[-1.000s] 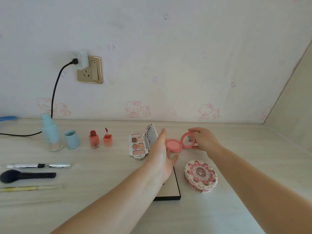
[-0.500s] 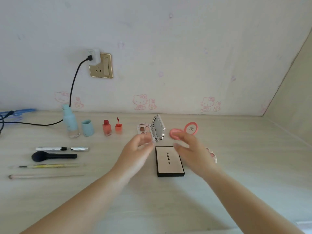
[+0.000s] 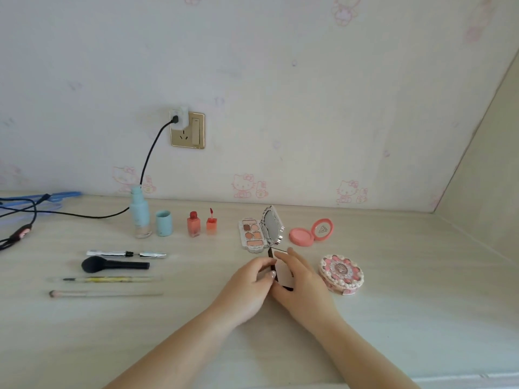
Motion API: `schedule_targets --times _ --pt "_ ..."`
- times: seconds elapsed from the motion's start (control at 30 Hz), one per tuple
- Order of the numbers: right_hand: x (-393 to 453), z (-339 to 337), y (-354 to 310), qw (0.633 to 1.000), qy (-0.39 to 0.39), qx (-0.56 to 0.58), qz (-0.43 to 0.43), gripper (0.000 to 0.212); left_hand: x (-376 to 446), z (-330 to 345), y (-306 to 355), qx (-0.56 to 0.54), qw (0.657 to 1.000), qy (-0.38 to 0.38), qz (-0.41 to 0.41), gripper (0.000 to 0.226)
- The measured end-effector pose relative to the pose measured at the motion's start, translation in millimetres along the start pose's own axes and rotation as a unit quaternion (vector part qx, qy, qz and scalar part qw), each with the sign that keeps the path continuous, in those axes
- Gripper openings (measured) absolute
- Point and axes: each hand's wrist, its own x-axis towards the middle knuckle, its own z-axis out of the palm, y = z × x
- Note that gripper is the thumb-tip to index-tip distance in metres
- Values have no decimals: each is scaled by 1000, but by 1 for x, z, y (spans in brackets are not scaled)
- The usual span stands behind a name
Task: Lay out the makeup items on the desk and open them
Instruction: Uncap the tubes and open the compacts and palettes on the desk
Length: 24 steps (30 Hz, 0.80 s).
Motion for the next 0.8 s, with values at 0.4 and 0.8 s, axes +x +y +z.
schedule_targets --times 0.4,0.8 --pt "-34 -12 -46 950 11 310 -24 52 -32 -2 28 -535 838 -46 -94 40" --pt "-39 5 -62 958 12 285 -10 41 -51 1 27 -519 850 57 -66 27"
